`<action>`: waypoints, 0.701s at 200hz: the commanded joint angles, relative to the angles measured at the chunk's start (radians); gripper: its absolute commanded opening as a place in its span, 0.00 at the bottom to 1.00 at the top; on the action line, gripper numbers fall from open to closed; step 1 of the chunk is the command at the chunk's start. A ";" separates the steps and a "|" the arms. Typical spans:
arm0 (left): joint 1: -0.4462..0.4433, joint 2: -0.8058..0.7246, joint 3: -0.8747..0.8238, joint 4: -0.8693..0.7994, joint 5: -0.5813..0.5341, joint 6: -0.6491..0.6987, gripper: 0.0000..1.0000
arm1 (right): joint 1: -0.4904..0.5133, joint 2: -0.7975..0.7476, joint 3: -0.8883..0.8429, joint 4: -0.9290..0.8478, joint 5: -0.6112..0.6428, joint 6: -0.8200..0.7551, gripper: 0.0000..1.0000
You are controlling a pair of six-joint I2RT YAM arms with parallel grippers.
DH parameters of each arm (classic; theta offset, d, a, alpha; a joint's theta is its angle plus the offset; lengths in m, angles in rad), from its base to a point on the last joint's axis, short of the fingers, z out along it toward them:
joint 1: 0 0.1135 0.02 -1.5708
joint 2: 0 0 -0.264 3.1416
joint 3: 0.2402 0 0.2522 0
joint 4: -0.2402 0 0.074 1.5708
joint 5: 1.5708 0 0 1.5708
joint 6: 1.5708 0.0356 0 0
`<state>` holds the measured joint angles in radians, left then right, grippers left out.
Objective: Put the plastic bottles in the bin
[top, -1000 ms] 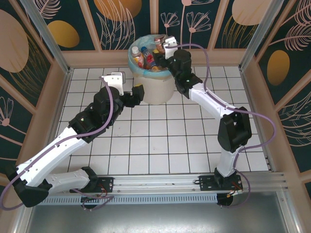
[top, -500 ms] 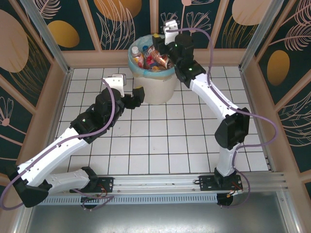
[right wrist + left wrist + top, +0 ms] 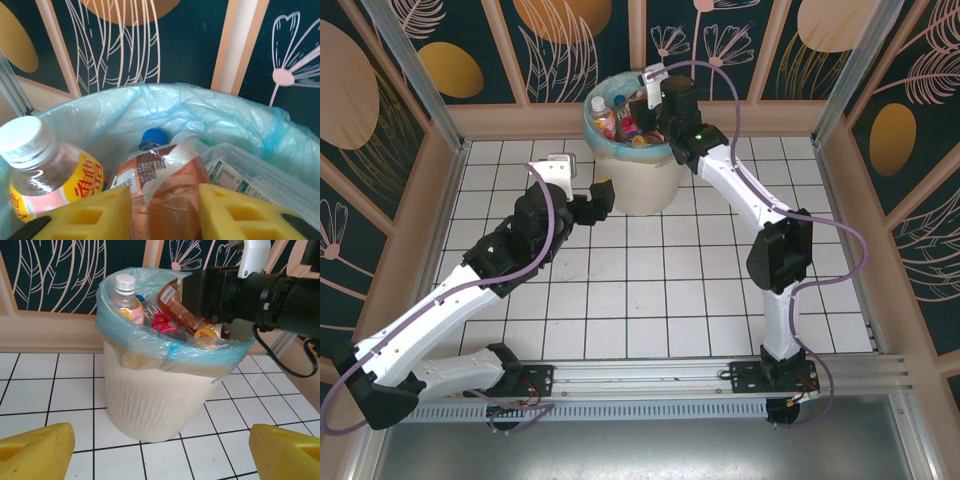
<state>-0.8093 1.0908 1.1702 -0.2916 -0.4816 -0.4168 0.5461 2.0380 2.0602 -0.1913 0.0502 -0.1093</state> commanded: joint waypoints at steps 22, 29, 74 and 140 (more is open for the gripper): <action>0.029 -0.006 0.010 0.061 -0.090 0.054 0.91 | 0.018 -0.038 0.223 -0.102 0.054 0.027 0.62; 0.043 -0.002 0.008 0.078 -0.104 0.067 0.91 | 0.018 -0.064 0.221 -0.107 0.071 0.038 0.64; 0.269 0.008 -0.018 0.196 -0.052 0.083 0.90 | -0.052 -0.493 -0.369 0.148 0.173 0.102 0.68; 0.676 0.051 -0.277 0.427 0.059 -0.027 0.91 | -0.459 -1.040 -1.264 0.417 0.241 0.200 0.69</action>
<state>-0.2203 1.1091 1.0122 -0.0021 -0.4675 -0.3828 0.1574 1.0649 1.0248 0.0704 0.2531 0.0830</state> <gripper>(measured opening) 0.908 0.688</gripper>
